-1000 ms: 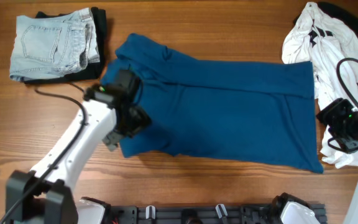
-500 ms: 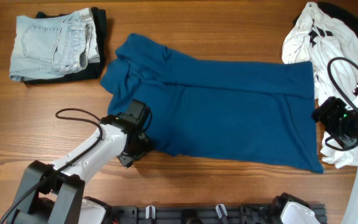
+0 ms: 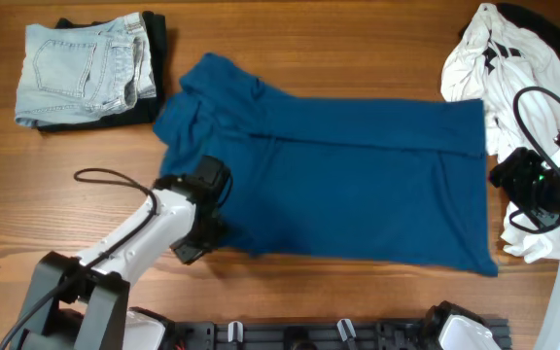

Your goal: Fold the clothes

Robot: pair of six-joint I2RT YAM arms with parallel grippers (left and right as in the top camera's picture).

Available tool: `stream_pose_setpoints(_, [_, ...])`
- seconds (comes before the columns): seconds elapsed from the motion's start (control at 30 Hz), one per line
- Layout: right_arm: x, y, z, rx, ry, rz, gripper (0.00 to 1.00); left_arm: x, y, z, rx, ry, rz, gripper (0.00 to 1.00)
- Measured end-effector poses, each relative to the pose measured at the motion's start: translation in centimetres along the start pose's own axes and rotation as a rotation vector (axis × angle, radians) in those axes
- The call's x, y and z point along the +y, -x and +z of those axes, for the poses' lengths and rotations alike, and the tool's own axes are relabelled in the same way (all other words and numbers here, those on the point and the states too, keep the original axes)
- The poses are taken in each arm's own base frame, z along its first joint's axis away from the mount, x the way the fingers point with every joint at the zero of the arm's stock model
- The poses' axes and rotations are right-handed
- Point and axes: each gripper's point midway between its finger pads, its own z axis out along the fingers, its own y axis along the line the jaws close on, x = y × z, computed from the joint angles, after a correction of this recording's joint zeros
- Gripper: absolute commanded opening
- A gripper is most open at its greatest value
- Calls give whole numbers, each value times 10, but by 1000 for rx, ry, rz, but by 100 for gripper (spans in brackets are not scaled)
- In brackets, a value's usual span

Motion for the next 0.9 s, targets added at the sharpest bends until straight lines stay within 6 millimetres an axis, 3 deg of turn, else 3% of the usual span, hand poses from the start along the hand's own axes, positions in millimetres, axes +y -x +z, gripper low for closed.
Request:
stream_pose_setpoints(0.1, [0, 1, 0, -3, 1, 0, 68, 5, 0, -22, 10, 34, 13, 4])
stream_pose_setpoints(0.17, [0, 1, 0, -5, 2, -1, 68, -7, 8, -55, -34, -36, 25, 4])
stream_pose_setpoints(0.3, [2, 3, 0, -12, 8, -4, 68, -33, 23, -87, -132, -183, 53, 4])
stream_pose_setpoints(0.43, [3, 4, 0, -15, 13, -13, 68, -72, 54, -85, -254, -270, 101, 4])
stream_pose_setpoints(0.6, [3, 5, 1, -18, 14, -20, 68, -129, 94, -61, -382, -339, 169, 4])
stream_pose_setpoints(0.67, [3, 4, 1, -18, 14, -20, 68, -135, 101, -53, -398, -334, 178, 4])
stream_pose_setpoints(0.7, [3, 4, 1, -17, 14, -21, 68, -135, 106, -51, -405, -329, 178, 8])
stream_pose_setpoints(0.73, [3, 4, 1, -17, 14, -23, 68, -133, 111, -50, -413, -326, 170, 42])
stream_pose_setpoints(0.77, [3, 4, 1, -17, 14, -24, 68, -131, 117, -51, -423, -325, 161, 69])
stream_pose_setpoints(0.8, [3, 4, 1, -17, 14, -24, 69, -128, 122, -52, -432, -321, 154, 89])
stream_pose_setpoints(0.83, [3, 4, 1, -17, 14, -24, 69, -124, 127, -51, -435, -315, 141, 95])
stream_pose_setpoints(0.9, [3, 4, 1, -17, 14, -28, 70, -117, 130, -49, -427, -291, 137, 98])
